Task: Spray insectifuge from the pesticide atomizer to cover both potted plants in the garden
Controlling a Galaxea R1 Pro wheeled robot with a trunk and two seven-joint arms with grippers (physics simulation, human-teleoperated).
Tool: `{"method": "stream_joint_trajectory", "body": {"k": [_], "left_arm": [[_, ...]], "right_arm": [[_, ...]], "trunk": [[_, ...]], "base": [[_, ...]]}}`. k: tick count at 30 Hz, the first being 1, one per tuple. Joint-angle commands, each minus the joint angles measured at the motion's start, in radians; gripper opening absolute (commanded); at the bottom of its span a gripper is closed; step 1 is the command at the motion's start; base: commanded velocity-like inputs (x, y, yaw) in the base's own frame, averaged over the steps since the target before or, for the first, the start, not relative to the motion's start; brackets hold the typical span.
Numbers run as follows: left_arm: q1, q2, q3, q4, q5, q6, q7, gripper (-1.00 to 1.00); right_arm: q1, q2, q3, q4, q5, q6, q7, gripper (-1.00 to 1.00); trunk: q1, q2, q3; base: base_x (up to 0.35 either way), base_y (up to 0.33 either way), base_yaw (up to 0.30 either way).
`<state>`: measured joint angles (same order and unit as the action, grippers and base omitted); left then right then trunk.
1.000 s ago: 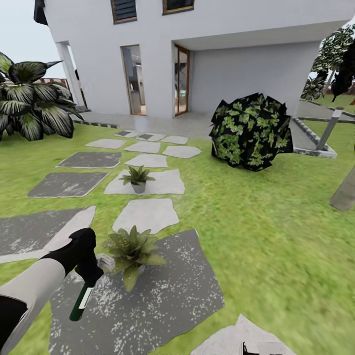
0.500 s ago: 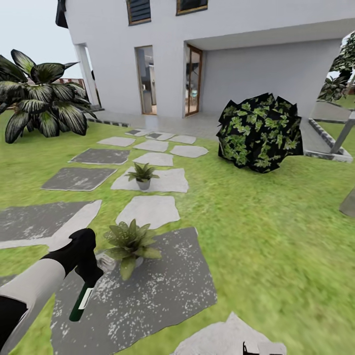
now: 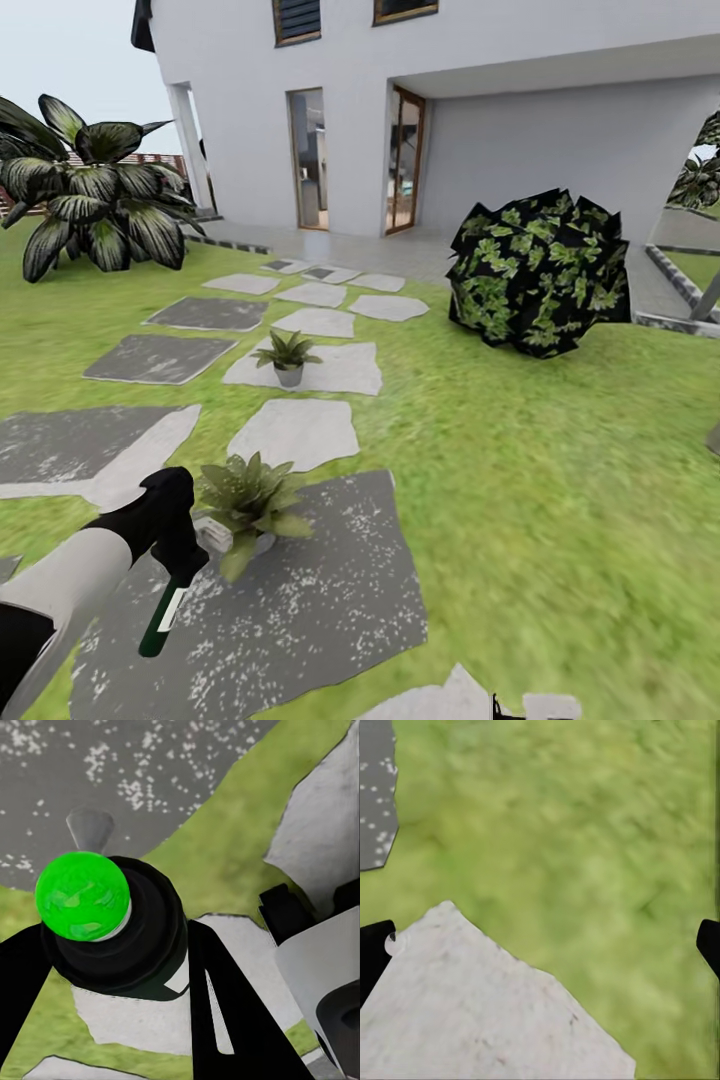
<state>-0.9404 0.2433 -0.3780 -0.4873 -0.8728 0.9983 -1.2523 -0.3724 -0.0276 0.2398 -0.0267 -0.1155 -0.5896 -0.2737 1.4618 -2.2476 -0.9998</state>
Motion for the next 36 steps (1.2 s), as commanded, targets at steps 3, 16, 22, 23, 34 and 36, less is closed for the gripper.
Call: {"method": "stream_joint_trajectory", "body": {"k": [3,16,22,23,34,36], "left_arm": [[0.000,0.001,-0.003,-0.002,-0.008,0.007,-0.010,-1.00],[0.004,0.001,0.001,0.009,-0.006,0.006,-0.012,-1.00],[0.005,0.001,-0.002,0.013,0.001,0.004,-0.013,-1.00],[0.005,0.001,-0.003,0.013,0.003,0.003,-0.014,-1.00],[0.005,-0.031,-0.001,0.013,0.005,0.004,-0.013,-1.00],[0.005,-0.031,-0.001,0.013,0.004,0.004,-0.013,-1.00]], "right_arm": [[0.000,0.000,0.009,0.000,-0.010,-0.002,-0.001,1.00],[0.000,0.000,0.009,0.000,-0.010,-0.002,-0.001,1.00],[0.000,0.000,0.009,0.001,-0.010,-0.002,-0.001,1.00],[0.000,-0.001,0.009,0.001,-0.010,-0.002,-0.001,1.00],[0.000,-0.009,0.009,0.001,-0.007,-0.002,0.000,1.00],[0.000,-0.008,0.009,0.001,-0.008,-0.002,0.000,1.00]], "trunk": [[0.000,0.000,-0.001],[0.000,0.000,-0.001],[0.000,0.000,-0.001],[0.000,0.000,-0.001],[0.000,0.000,-0.001],[0.000,0.000,-0.001]], "base": [[0.131,-0.251,0.166],[0.034,-0.127,0.225],[0.000,0.000,0.008],[0.000,0.000,0.000],[0.054,-0.066,0.000],[0.018,-0.021,0.000]]}}
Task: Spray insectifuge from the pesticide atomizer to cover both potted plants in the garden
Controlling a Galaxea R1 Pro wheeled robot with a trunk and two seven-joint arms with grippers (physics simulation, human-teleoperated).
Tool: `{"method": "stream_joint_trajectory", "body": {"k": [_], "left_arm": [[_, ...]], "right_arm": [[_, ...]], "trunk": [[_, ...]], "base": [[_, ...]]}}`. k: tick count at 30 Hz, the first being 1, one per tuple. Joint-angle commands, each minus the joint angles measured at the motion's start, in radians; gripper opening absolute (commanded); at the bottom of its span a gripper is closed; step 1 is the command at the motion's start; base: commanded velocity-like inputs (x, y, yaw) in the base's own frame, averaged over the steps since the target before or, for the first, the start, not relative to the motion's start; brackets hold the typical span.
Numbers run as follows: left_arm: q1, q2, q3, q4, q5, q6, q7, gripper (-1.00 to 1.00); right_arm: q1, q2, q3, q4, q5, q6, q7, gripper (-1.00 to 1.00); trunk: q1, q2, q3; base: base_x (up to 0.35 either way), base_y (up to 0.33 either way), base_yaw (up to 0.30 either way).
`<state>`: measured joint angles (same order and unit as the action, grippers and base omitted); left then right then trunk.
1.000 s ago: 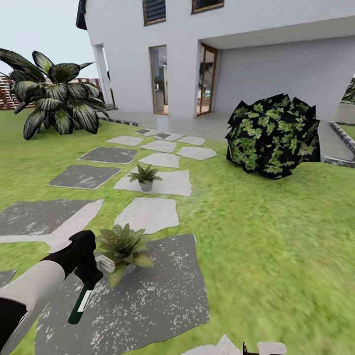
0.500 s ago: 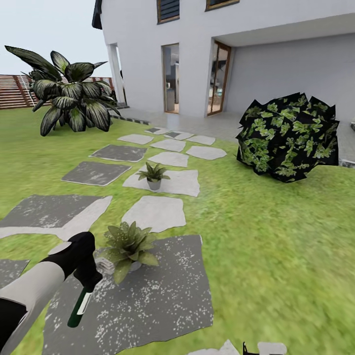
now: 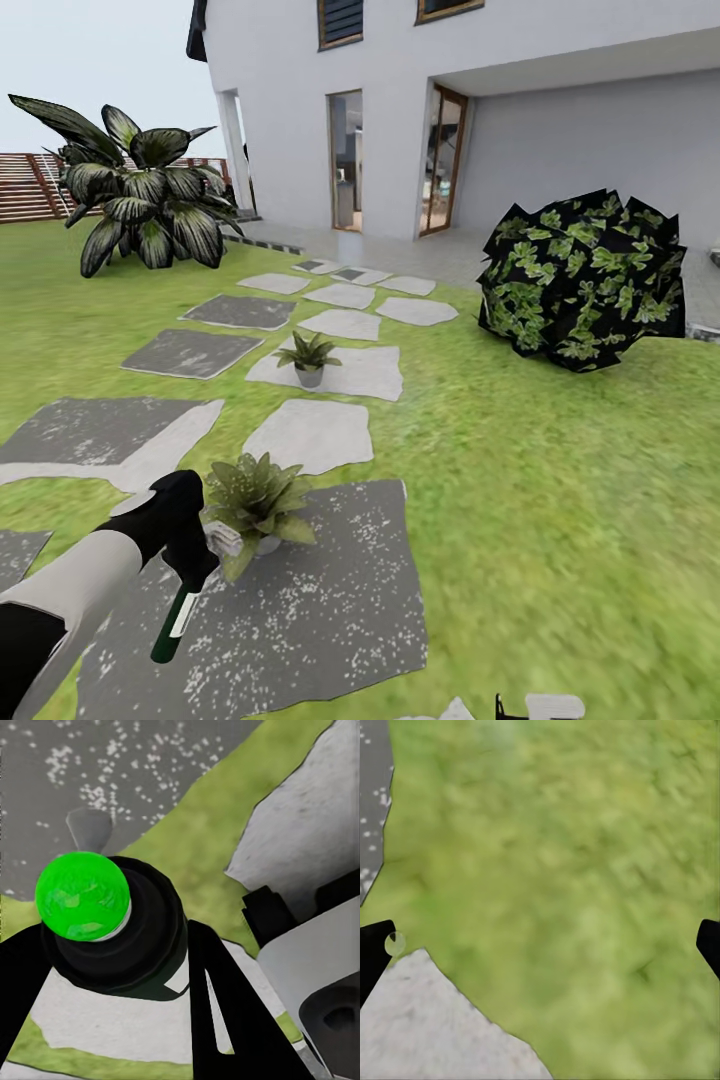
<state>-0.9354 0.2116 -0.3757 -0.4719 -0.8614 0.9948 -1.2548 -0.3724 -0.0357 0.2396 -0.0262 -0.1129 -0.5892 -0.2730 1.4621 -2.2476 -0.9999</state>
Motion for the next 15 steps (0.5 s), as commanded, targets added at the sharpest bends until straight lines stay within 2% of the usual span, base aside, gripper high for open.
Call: {"method": "stream_joint_trajectory", "body": {"k": [1,6,15], "left_arm": [[0.000,0.001,-0.003,-0.002,-0.008,0.008,-0.009,-1.00],[0.018,0.005,-0.003,-0.001,-0.013,0.007,-0.004,-1.00],[0.033,0.004,-0.002,-0.002,-0.015,0.007,-0.003,-1.00]], "right_arm": [[0.000,0.000,0.009,0.000,-0.011,-0.003,-0.001,1.00],[0.000,0.004,0.009,0.000,-0.013,-0.003,-0.002,1.00],[0.000,0.005,0.009,-0.001,-0.013,-0.003,-0.002,1.00]], "trunk": [[0.000,0.000,-0.001],[0.000,0.000,-0.001],[0.000,0.000,-0.001]], "base": [[0.007,-0.008,0.000],[0.002,-0.002,0.032],[0.000,0.000,0.254]]}}
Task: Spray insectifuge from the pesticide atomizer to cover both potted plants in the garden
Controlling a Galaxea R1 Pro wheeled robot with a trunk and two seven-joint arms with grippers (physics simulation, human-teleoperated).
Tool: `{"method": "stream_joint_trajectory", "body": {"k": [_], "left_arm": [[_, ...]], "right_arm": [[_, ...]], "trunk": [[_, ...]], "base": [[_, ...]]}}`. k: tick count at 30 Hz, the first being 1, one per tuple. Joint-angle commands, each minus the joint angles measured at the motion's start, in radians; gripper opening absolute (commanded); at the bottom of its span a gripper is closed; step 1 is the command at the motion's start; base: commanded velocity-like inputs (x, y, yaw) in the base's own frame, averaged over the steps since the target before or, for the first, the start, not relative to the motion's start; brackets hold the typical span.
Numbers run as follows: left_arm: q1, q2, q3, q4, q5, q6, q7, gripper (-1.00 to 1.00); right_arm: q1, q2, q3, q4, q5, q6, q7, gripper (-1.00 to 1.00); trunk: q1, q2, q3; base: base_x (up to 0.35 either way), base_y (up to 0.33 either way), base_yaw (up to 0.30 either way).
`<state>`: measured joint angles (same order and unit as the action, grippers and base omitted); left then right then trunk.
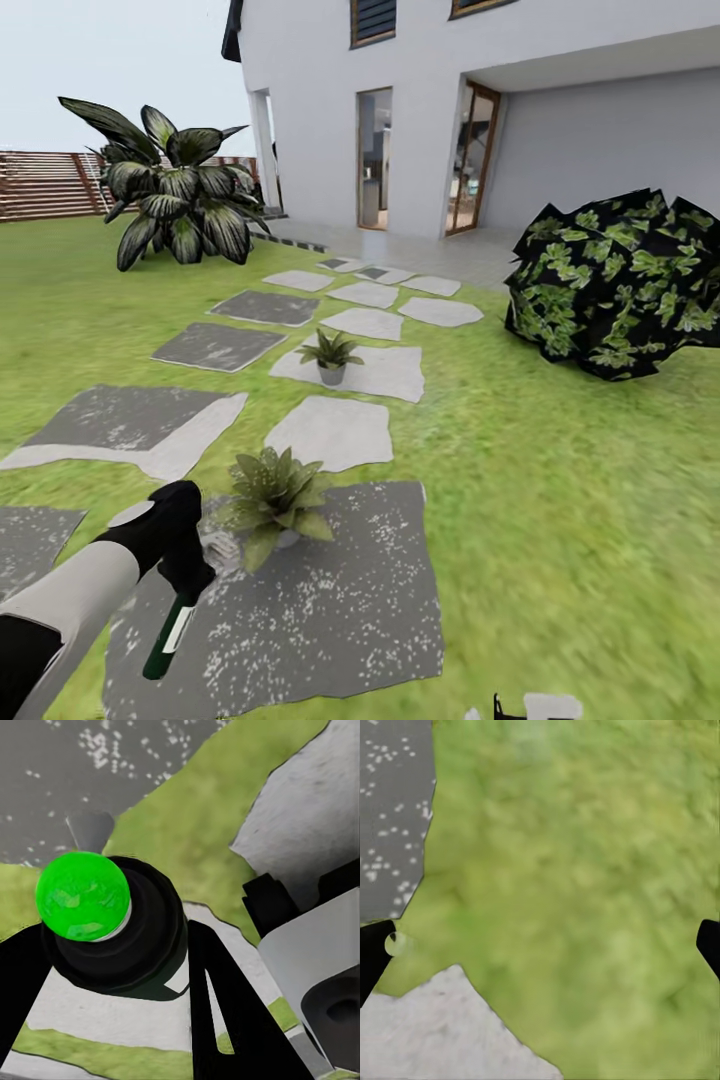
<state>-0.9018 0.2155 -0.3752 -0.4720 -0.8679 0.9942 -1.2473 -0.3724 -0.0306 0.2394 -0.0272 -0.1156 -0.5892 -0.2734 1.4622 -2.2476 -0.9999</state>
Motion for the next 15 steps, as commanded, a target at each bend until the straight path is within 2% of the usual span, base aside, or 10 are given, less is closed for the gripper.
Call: {"method": "stream_joint_trajectory", "body": {"k": [1,3,6,15], "left_arm": [[0.000,-0.001,-0.002,-0.003,-0.008,0.007,-0.011,-1.00],[0.000,-0.002,0.000,-0.003,-0.007,0.007,-0.012,-1.00],[0.000,-0.003,0.004,-0.010,-0.006,0.007,-0.012,-1.00],[0.000,-0.004,0.004,-0.017,-0.006,0.007,-0.005,-1.00]], "right_arm": [[0.000,0.000,0.009,0.000,-0.010,-0.003,-0.001,1.00],[0.000,0.000,0.009,0.000,-0.010,-0.003,-0.001,1.00],[0.000,0.000,0.009,0.000,-0.010,-0.003,-0.001,1.00],[0.000,0.000,0.009,0.000,-0.010,-0.003,-0.001,1.00]], "trunk": [[0.000,0.000,-0.001],[0.000,0.000,-0.001],[0.000,0.000,-0.001],[0.000,0.000,-0.001]], "base": [[0.000,0.000,0.277],[0.000,0.000,0.274],[0.009,-0.043,0.102],[0.051,-0.257,0.013]]}}
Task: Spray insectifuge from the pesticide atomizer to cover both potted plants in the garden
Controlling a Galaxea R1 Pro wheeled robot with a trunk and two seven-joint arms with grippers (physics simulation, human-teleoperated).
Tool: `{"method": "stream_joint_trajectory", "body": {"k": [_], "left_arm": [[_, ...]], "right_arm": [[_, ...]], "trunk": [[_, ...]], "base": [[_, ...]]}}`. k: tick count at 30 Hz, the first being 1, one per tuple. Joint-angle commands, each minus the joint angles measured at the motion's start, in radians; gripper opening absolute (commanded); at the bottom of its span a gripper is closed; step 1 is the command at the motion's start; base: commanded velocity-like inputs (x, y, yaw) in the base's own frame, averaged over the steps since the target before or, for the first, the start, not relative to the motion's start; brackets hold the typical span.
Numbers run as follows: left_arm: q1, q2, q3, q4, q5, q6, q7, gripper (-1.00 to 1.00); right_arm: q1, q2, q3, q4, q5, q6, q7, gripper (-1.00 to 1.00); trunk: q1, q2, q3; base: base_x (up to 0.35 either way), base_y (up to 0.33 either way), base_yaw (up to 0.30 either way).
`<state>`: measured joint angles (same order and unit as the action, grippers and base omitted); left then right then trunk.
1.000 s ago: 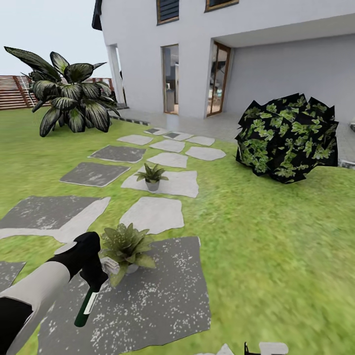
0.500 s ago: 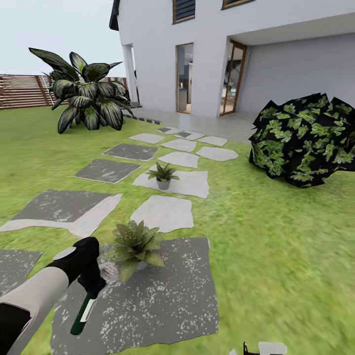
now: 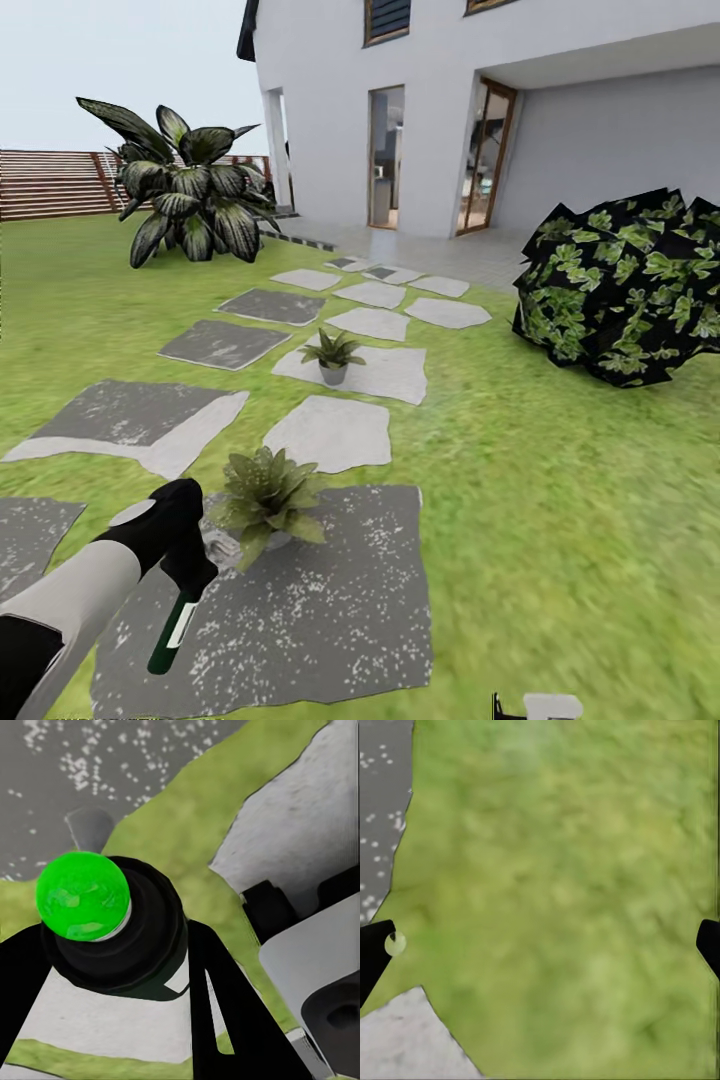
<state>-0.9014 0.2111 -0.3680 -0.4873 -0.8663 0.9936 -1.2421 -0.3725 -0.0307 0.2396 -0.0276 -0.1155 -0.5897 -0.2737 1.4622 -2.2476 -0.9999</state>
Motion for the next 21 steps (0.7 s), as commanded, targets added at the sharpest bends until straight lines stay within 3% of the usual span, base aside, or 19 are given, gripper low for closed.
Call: {"method": "stream_joint_trajectory", "body": {"k": [1,8,13,16,21], "left_arm": [[-0.001,0.001,-0.003,-0.002,-0.008,0.008,-0.006,-1.00],[-0.001,0.001,-0.005,-0.004,-0.007,0.009,0.010,-1.00],[-0.009,-0.001,0.043,-0.005,-0.008,0.009,0.020,-1.00],[-0.014,-0.002,0.054,-0.005,-0.010,0.010,0.089,-1.00],[-0.016,-0.003,0.058,-0.005,-0.007,0.010,0.119,-1.00]], "right_arm": [[0.000,0.000,0.009,0.000,-0.010,-0.002,-0.001,1.00],[0.000,0.000,0.009,0.000,-0.010,-0.002,-0.001,1.00],[0.000,0.000,0.009,0.000,-0.010,-0.002,-0.001,1.00],[0.000,0.000,0.009,0.000,-0.010,-0.002,-0.001,1.00],[0.000,0.000,0.009,0.000,-0.010,-0.002,-0.001,1.00]], "trunk": [[0.000,0.000,-0.001],[0.000,0.000,-0.001],[0.000,0.000,-0.001],[0.000,0.000,-0.001],[0.000,0.000,-0.001]], "base": [[0.006,-0.270,0.107],[0.001,-0.271,0.241],[0.000,-0.271,0.265],[0.000,-0.254,0.082],[0.006,-0.164,0.012]]}}
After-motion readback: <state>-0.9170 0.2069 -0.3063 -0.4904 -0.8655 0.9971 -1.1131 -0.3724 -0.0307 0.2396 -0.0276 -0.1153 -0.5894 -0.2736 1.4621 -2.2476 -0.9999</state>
